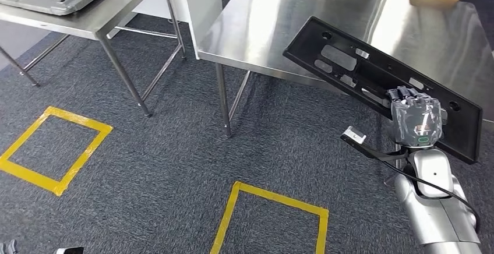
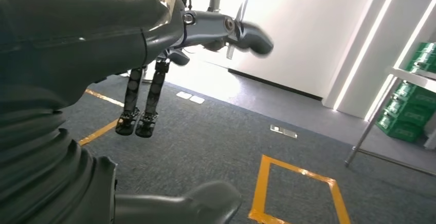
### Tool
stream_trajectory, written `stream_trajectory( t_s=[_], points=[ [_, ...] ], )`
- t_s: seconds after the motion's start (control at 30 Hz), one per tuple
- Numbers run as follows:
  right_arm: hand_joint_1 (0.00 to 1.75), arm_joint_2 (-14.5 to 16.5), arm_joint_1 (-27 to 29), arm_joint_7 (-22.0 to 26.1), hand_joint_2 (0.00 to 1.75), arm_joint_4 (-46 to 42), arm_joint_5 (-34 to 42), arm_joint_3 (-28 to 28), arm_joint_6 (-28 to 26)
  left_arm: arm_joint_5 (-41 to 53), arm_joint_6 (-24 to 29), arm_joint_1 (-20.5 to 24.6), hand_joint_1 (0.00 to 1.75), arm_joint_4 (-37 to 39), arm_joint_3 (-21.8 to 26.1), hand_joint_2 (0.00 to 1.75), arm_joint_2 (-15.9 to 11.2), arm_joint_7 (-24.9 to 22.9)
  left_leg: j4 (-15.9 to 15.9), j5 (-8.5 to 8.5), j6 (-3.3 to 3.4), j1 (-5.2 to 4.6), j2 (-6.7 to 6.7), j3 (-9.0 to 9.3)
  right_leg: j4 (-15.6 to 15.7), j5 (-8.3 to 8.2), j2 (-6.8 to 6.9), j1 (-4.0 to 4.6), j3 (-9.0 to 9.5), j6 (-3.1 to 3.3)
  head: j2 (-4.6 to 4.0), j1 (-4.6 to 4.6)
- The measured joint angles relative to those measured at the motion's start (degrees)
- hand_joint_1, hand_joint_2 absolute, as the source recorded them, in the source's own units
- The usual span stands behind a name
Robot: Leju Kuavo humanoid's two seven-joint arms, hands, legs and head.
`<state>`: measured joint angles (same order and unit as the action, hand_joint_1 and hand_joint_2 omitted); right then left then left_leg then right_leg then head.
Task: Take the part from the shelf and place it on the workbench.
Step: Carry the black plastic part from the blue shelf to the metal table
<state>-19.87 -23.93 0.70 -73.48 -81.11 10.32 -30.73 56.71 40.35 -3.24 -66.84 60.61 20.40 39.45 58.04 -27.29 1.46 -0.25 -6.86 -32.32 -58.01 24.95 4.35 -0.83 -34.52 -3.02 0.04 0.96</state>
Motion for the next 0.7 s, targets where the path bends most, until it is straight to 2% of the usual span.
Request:
stream_trajectory(
  t_s=[0.03,0.07,0.1,0.17,0.2,0.23,0.27,0.3,0.33,0.4,0.43,0.47,0.53,0.57,0.6,0.63,0.67,0.7],
  points=[
    [1.75,-0.02,0.16,-0.01,1.75,-0.12,-0.07,-0.10,0.00,0.11,0.00,0.06,0.00,-0.03,0.00,1.75,0.01,0.00,-0.01,-0.16,-0.24,0.08,-0.52,0.10,0.02,-0.15,-0.86,-0.28,-0.05,0.50,0.00,-0.08],
    [1.75,-0.05,0.32,0.01,1.75,-0.29,-0.14,-0.22,0.00,0.27,0.00,0.11,0.00,-0.06,0.03,1.75,0.01,0.00,0.39,-0.65,-0.52,0.29,-0.13,0.08,0.08,-0.29,-1.61,-0.50,-0.09,0.85,0.00,-0.11],
    [1.75,-0.08,0.41,0.02,1.75,-0.48,-0.23,-0.35,0.00,0.40,-0.01,0.15,0.00,-0.09,0.10,1.75,0.01,0.00,1.72,-1.76,-0.81,0.54,1.12,-0.37,0.14,-0.44,-2.32,-0.72,-0.09,1.34,0.00,-0.15],
    [1.75,0.04,0.57,0.02,1.75,-0.78,-0.43,-0.56,0.01,0.63,-0.02,0.10,0.00,-0.15,0.44,1.75,0.01,0.00,8.24,-5.67,-1.25,0.89,4.94,-3.03,0.19,-0.66,-3.71,-0.84,-0.17,2.14,0.00,-0.32],
    [1.75,0.13,0.72,0.06,1.75,-0.83,-0.57,-0.60,0.02,0.73,-0.02,0.06,0.00,-0.15,0.69,1.75,0.01,0.00,12.44,-7.63,-1.32,0.95,6.16,-4.94,0.18,-0.74,-4.45,-0.73,-0.24,2.45,0.00,-0.38],
    [1.75,0.24,0.98,0.11,1.75,-0.85,-0.75,-0.60,0.04,0.81,-0.02,0.01,0.00,-0.15,0.95,1.75,0.01,0.00,15.75,-8.80,-1.35,0.95,6.72,-6.53,0.17,-0.79,-5.27,-0.61,-0.30,2.56,0.00,-0.43],
    [1.75,0.32,1.29,0.17,1.75,-0.85,-0.94,-0.60,0.07,0.98,-0.02,0.01,0.00,-0.15,1.22,1.75,0.01,0.00,17.08,-8.78,-1.28,0.94,6.93,-7.26,0.16,-0.84,-6.12,-0.50,-0.33,2.61,0.00,-0.44],
    [1.75,0.37,1.61,0.23,1.75,-0.85,-1.14,-0.60,0.08,1.19,-0.02,0.05,0.00,-0.15,1.46,1.75,0.01,0.00,16.07,-7.61,-1.10,0.94,7.08,-6.89,0.14,-0.90,-6.96,-0.41,-0.33,2.64,0.00,-0.44],
    [1.75,0.43,1.86,0.25,1.75,-0.85,-1.32,-0.60,0.07,1.38,-0.01,0.09,0.00,-0.16,1.71,1.75,0.01,0.00,12.89,-5.60,-0.84,0.94,7.43,-5.42,0.12,-0.96,-7.81,-0.36,-0.31,2.63,0.00,-0.44],
    [1.75,0.56,2.13,0.26,1.75,-0.85,-1.52,-0.61,0.04,1.61,-0.01,0.17,0.00,-0.20,2.15,1.75,0.00,0.00,4.76,-1.86,-0.18,0.99,9.92,-1.60,0.07,-1.17,-9.34,-0.26,-0.38,2.45,0.00,-0.41],
    [1.75,0.63,2.20,0.26,1.75,-0.86,-1.56,-0.62,0.04,1.64,-0.01,0.18,0.00,-0.26,2.33,1.75,-0.01,0.00,2.08,-0.95,0.06,0.96,10.86,-0.30,0.06,-1.29,-10.00,-0.21,-0.52,2.25,0.00,-0.42],
    [1.75,0.69,2.29,0.27,1.75,-0.86,-1.57,-0.63,0.03,1.68,-0.01,0.21,0.00,-0.34,2.46,1.75,-0.02,0.00,0.82,-0.72,0.24,0.87,11.45,0.28,0.06,-1.43,-10.61,-0.22,-0.71,1.99,0.00,-0.40],
    [1.75,0.69,2.58,0.29,1.75,-0.91,-1.62,-0.76,0.02,1.72,0.00,0.33,0.00,-0.52,2.63,1.75,-0.01,0.00,0.27,-0.52,0.67,0.59,10.25,0.49,0.35,-1.83,-11.86,-0.08,-1.22,1.18,0.00,-0.42],
    [1.75,0.65,2.74,0.31,1.75,-0.93,-1.63,-0.88,0.01,1.72,0.00,0.41,0.00,-0.61,2.65,1.75,0.03,0.00,-0.17,-0.17,1.01,0.58,9.59,0.61,0.20,-1.81,-11.54,-0.04,-1.59,0.88,0.00,-0.40],
    [1.75,0.59,2.80,0.32,1.75,-0.95,-1.63,-1.04,0.00,1.72,0.00,0.45,0.00,-0.71,2.66,1.75,0.08,0.00,-0.67,0.24,1.41,0.65,8.86,0.72,-0.74,-1.26,-10.40,0.13,-2.29,0.78,0.00,-0.26],
    [1.75,0.55,2.75,0.32,1.75,-0.97,-1.62,-1.19,0.00,1.72,0.00,0.42,0.00,-0.80,2.67,1.75,0.12,0.00,-1.13,0.60,1.73,0.78,8.09,0.79,-2.85,-0.14,-8.85,0.31,-3.43,0.87,0.00,-0.05],
    [1.75,0.58,2.71,0.32,1.75,-0.97,-1.61,-1.28,0.00,1.71,0.00,0.37,0.00,-0.87,2.67,1.75,0.15,0.00,-1.31,0.77,1.89,0.78,7.37,0.80,-6.12,1.49,-7.02,0.21,-4.93,1.07,0.00,0.13],
    [1.75,0.67,2.68,0.32,1.75,-0.97,-1.63,-1.33,0.00,1.63,-0.01,0.30,0.00,-0.92,2.68,1.75,0.15,0.00,-1.35,0.80,1.98,0.77,6.70,0.73,-10.18,3.28,-5.92,0.21,-6.75,1.14,0.00,0.31]
  ],
)
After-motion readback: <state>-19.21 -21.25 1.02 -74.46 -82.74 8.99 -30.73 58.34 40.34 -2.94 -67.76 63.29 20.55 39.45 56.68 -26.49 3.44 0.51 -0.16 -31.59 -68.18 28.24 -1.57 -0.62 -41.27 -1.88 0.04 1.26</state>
